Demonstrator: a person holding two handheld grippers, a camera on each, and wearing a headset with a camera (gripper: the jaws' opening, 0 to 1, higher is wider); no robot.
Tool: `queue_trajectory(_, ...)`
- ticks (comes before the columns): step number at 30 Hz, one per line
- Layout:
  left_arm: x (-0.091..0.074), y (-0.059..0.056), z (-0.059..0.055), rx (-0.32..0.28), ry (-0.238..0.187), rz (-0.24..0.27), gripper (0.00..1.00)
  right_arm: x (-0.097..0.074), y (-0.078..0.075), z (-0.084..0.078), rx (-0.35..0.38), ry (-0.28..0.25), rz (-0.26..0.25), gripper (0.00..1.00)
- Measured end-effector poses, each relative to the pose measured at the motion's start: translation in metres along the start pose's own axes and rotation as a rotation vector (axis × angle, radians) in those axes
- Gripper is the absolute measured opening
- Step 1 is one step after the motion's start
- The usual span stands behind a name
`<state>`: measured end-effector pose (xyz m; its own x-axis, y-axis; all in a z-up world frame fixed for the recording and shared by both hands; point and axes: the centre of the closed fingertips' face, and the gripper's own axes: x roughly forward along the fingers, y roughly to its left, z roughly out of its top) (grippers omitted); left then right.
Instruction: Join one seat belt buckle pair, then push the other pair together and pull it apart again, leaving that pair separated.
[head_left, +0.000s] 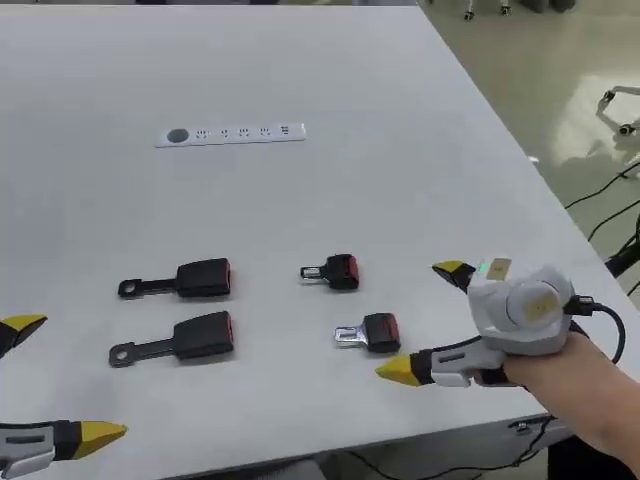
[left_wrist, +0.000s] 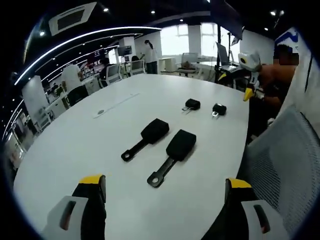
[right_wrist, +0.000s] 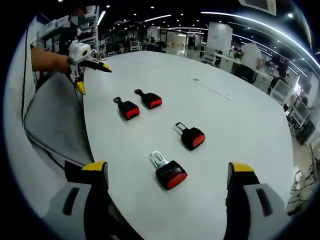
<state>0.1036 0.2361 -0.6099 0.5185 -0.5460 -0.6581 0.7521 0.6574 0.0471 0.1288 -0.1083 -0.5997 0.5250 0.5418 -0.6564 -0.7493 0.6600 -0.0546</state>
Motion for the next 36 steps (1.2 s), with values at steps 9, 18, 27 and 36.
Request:
queue_trajectory(9, 0.002, -0.008, 0.001, -0.01, -0.007, -0.019, 1.0, 0.002, 0.004, 0.007, -0.007, 0.003, 0.009, 1.0)
queue_trajectory(18, 0.003, -0.004, 0.01, -0.018, -0.022, -0.007, 1.0, 0.004, 0.005, 0.011, -0.013, -0.005, 0.019, 0.96)
queue_trajectory(27, 0.004, -0.006, 0.009, -0.003, -0.022, -0.018, 1.0, 0.002, 0.006, 0.012, -0.033, -0.018, 0.023, 0.92)
queue_trajectory(36, 0.004, -0.009, 0.01, -0.002, -0.022, -0.02, 1.0, -0.001, 0.011, 0.008, -0.042, -0.004, 0.023, 0.91)
